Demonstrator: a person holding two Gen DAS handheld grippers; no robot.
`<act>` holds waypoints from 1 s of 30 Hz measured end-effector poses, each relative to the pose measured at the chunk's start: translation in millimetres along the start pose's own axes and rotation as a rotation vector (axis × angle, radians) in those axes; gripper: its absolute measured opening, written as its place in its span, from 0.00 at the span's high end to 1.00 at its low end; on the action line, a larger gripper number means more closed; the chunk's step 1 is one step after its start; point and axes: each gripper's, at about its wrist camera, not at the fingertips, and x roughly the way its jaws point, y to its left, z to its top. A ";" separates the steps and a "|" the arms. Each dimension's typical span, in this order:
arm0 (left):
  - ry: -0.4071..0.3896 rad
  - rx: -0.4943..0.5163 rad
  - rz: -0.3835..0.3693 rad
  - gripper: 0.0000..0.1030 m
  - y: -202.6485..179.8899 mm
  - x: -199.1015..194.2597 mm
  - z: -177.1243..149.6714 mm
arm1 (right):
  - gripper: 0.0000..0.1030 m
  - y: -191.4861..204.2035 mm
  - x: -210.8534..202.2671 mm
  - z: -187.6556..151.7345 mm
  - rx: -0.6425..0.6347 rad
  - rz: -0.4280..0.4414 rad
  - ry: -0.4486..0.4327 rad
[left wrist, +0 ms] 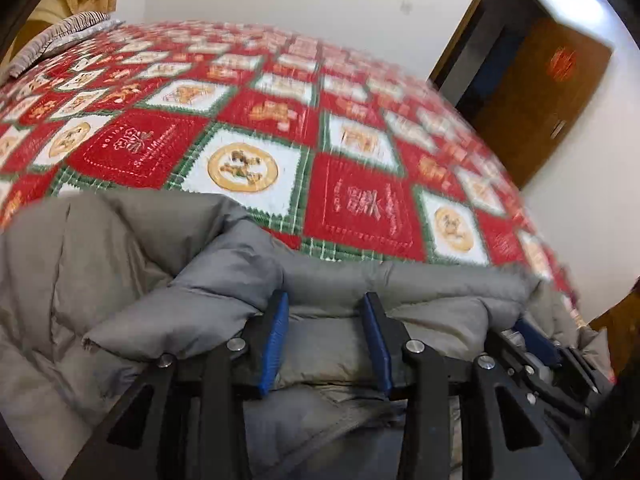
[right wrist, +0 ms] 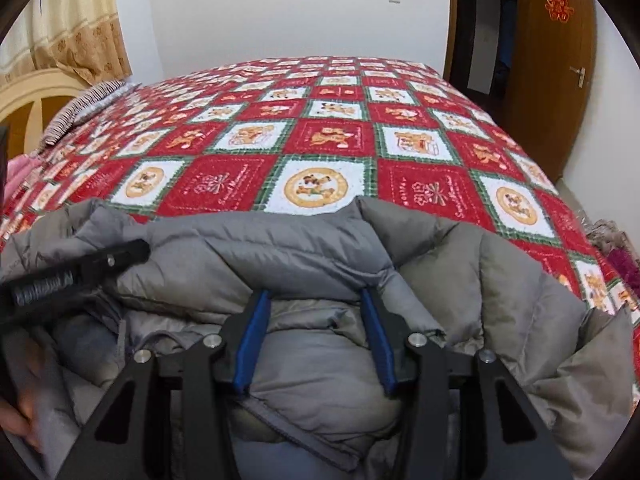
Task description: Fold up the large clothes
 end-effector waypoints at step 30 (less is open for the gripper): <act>-0.156 0.311 -0.087 0.25 50.4 -358.5 -123.5 | 0.21 -33.8 -377.9 -145.0 0.049 0.076 -0.313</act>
